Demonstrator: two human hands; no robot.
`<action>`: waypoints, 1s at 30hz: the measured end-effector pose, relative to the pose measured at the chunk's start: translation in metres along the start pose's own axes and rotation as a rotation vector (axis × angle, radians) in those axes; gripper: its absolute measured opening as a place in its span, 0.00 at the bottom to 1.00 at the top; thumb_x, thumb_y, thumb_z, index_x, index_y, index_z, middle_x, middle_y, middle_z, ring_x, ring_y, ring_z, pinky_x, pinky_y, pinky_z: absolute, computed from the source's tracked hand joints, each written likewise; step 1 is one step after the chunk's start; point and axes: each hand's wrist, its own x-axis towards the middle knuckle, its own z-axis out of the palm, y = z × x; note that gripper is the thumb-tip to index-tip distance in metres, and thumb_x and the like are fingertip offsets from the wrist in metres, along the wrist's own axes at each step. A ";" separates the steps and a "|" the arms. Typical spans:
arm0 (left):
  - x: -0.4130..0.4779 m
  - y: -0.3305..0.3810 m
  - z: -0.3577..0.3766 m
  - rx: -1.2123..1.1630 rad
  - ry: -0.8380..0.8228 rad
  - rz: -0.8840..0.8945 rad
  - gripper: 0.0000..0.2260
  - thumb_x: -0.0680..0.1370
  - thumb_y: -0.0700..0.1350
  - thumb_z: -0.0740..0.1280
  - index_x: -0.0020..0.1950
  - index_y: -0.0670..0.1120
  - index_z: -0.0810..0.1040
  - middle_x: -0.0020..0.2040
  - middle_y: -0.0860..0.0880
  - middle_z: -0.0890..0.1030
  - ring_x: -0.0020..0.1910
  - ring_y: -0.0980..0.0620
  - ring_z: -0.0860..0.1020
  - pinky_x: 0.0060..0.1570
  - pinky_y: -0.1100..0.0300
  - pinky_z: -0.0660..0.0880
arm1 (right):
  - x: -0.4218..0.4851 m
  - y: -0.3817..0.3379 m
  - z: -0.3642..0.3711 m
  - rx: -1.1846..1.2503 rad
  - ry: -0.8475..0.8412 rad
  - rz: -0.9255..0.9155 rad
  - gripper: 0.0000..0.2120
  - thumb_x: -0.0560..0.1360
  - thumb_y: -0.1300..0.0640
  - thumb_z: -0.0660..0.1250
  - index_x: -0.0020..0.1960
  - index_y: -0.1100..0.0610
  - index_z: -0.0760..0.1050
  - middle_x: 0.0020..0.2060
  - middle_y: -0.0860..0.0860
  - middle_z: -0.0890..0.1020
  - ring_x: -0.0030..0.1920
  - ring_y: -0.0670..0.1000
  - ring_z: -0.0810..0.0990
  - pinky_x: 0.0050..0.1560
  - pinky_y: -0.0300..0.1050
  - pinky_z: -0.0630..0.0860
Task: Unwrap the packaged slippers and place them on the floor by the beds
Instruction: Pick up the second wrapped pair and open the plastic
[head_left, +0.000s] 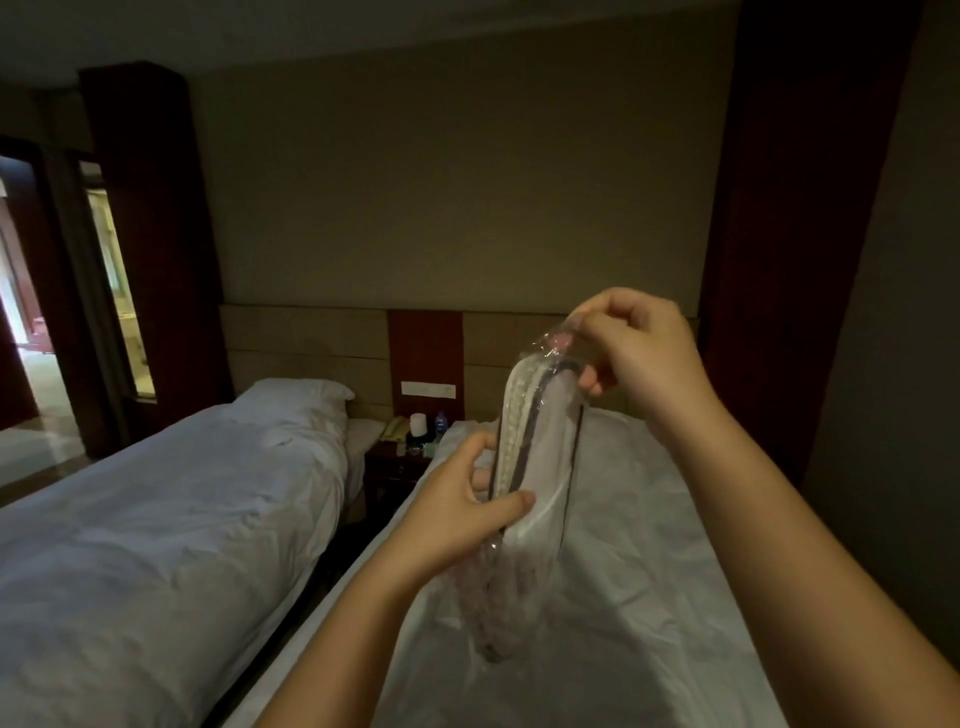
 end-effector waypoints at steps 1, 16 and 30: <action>0.001 -0.001 -0.002 0.007 0.000 0.028 0.18 0.68 0.48 0.73 0.57 0.54 0.77 0.49 0.49 0.86 0.50 0.53 0.83 0.49 0.58 0.80 | 0.002 0.003 0.000 0.008 0.005 0.004 0.07 0.77 0.61 0.64 0.42 0.56 0.78 0.28 0.46 0.83 0.21 0.46 0.77 0.22 0.38 0.73; -0.002 0.001 -0.022 0.036 -0.047 0.053 0.15 0.64 0.52 0.77 0.46 0.52 0.78 0.44 0.46 0.87 0.41 0.41 0.85 0.44 0.43 0.82 | 0.013 0.015 -0.019 -0.467 -0.007 -0.340 0.08 0.77 0.63 0.64 0.53 0.54 0.78 0.45 0.46 0.79 0.44 0.40 0.76 0.43 0.23 0.69; -0.013 -0.002 -0.046 0.042 -0.113 -0.006 0.12 0.64 0.49 0.78 0.44 0.50 0.80 0.36 0.41 0.84 0.35 0.48 0.81 0.39 0.51 0.78 | -0.002 -0.005 -0.035 -0.463 -0.338 -0.261 0.07 0.72 0.62 0.73 0.44 0.51 0.83 0.39 0.46 0.85 0.41 0.42 0.83 0.44 0.36 0.78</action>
